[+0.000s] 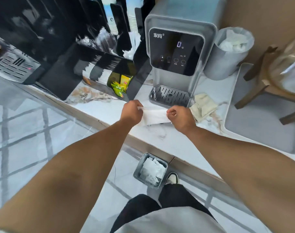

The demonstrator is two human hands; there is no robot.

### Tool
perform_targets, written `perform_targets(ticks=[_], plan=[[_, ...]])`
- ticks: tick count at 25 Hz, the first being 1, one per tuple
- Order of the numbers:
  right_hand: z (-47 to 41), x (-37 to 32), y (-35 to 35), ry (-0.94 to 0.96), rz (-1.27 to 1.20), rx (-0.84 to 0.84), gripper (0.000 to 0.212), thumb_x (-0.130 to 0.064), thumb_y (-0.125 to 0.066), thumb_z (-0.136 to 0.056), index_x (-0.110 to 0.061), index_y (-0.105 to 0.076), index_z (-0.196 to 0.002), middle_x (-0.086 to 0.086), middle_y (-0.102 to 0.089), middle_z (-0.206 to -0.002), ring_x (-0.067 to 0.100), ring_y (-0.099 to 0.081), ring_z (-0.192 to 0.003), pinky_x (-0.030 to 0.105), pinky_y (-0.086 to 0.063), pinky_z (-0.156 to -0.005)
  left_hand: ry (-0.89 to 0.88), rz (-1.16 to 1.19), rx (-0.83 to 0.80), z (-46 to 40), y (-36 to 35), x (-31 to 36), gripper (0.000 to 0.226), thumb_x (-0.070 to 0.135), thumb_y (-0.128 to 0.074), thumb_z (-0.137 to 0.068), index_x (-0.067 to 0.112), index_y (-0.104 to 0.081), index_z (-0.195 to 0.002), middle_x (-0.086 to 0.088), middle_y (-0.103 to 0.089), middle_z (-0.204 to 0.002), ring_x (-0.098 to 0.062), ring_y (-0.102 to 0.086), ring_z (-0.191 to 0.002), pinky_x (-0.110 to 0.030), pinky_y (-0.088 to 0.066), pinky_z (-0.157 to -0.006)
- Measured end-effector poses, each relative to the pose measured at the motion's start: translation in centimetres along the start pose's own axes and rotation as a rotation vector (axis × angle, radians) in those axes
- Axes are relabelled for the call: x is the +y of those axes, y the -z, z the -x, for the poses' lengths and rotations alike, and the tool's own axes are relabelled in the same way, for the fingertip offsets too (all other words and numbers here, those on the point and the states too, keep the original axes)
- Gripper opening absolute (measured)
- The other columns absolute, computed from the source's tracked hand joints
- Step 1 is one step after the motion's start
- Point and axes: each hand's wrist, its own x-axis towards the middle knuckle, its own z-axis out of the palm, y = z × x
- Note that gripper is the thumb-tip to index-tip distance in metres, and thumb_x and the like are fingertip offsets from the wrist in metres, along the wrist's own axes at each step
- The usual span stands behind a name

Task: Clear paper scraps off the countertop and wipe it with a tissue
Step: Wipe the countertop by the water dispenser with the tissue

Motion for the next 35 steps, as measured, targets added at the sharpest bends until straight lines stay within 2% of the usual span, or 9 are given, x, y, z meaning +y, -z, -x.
perform_targets(ticks=[5, 10, 13, 17, 20, 23, 27, 30, 35], plan=[[-2.1, 0.5, -2.3, -0.131, -0.016, 0.047, 0.011, -0.021, -0.065, -0.084, -0.023, -0.072, -0.076, -0.004, -0.075, -0.077, 0.016, -0.069, -0.077, 0.033, -0.057, -0.074, -0.034, -0.003, -0.004, -5.0, -2.1, -0.8, 0.017, 0.006, -0.059, -0.088, 0.012, -0.07, -0.1, -0.01, -0.072, -0.105, -0.032, -0.065, -0.099, -0.027, -0.047, -0.078], [-2.9, 0.1, -4.2, -0.273, 0.02, 0.158, 0.012, -0.025, -0.063, -0.087, -0.025, -0.074, -0.082, -0.006, -0.074, -0.079, 0.016, -0.069, -0.078, 0.033, -0.057, -0.075, -0.145, 0.044, -0.041, -7.8, -3.4, -2.3, 0.019, 0.011, -0.064, -0.09, 0.009, -0.064, -0.109, -0.012, -0.068, -0.108, -0.032, -0.063, -0.098, -0.031, -0.049, -0.081], [-2.0, -0.3, -5.2, -0.315, 0.18, 0.207, 0.02, -0.034, -0.056, -0.092, -0.023, -0.073, -0.09, 0.001, -0.074, -0.088, 0.024, -0.067, -0.083, 0.034, -0.055, -0.074, -0.264, 0.068, -0.123, -7.9, -3.4, -3.8, 0.029, 0.013, -0.059, -0.094, 0.006, -0.058, -0.123, -0.017, -0.063, -0.119, -0.033, -0.059, -0.107, -0.04, -0.05, -0.092], [-1.7, -1.0, -6.0, -0.366, 0.341, 0.315, 0.026, -0.036, -0.053, -0.095, -0.02, -0.073, -0.091, 0.011, -0.062, -0.104, 0.033, -0.063, -0.086, 0.035, -0.052, -0.073, -0.577, -0.037, -0.116, -7.7, -2.8, -6.5, 0.029, 0.008, -0.048, -0.097, -0.001, -0.056, -0.124, -0.024, -0.055, -0.118, -0.043, -0.054, -0.105, -0.048, -0.049, -0.086], [-1.4, -2.0, -6.9, -0.372, 0.378, 0.395, 0.022, -0.033, -0.055, -0.095, -0.021, -0.073, -0.098, 0.01, -0.057, -0.111, 0.031, -0.061, -0.098, 0.036, -0.055, -0.077, -0.764, -0.118, -0.109, -7.4, -2.5, -9.4, 0.037, 0.0, -0.051, -0.092, -0.006, -0.055, -0.129, -0.026, -0.056, -0.125, -0.043, -0.054, -0.113, -0.048, -0.046, -0.097], [-1.6, -3.2, -8.0, -0.374, 0.396, 0.382, 0.025, -0.037, -0.054, -0.095, -0.022, -0.069, -0.108, 0.006, -0.054, -0.116, 0.027, -0.056, -0.11, 0.037, -0.053, -0.084, -0.866, -0.191, -0.069, -7.6, -2.1, -12.7, 0.036, -0.001, -0.056, -0.087, -0.003, -0.059, -0.123, -0.022, -0.06, -0.12, -0.042, -0.057, -0.11, -0.047, -0.044, -0.096], [-2.9, -4.8, -10.1, -0.372, 0.356, 0.325, 0.036, -0.049, -0.057, -0.091, -0.023, -0.063, -0.114, 0.005, -0.052, -0.123, 0.027, -0.055, -0.112, 0.038, -0.052, -0.086, -0.837, -0.255, 0.096, -8.8, -1.5, -15.9, 0.024, 0.013, -0.05, -0.091, 0.002, -0.062, -0.11, -0.017, -0.061, -0.108, -0.038, -0.055, -0.101, -0.047, -0.041, -0.09], [-3.3, -5.1, -11.4, -0.407, 0.379, 0.251, 0.045, -0.056, -0.062, -0.085, -0.022, -0.057, -0.113, 0.006, -0.048, -0.125, 0.03, -0.052, -0.11, 0.04, -0.05, -0.086, -0.763, -0.323, 0.128, -9.1, -2.0, -15.4, 0.02, 0.018, -0.048, -0.094, 0.003, -0.06, -0.098, -0.018, -0.058, -0.095, -0.039, -0.053, -0.089, -0.047, -0.04, -0.079], [-4.3, -3.9, -11.6, -0.402, 0.272, 0.324, 0.02, -0.035, -0.06, -0.093, -0.02, -0.063, -0.107, 0.006, -0.055, -0.118, 0.031, -0.058, -0.099, 0.035, -0.047, -0.079, -0.695, -0.37, 0.113, -9.5, -3.3, -14.5, 0.025, 0.025, -0.044, -0.094, 0.005, -0.056, -0.085, -0.016, -0.055, -0.085, -0.036, -0.048, -0.082, -0.044, -0.036, -0.073]])
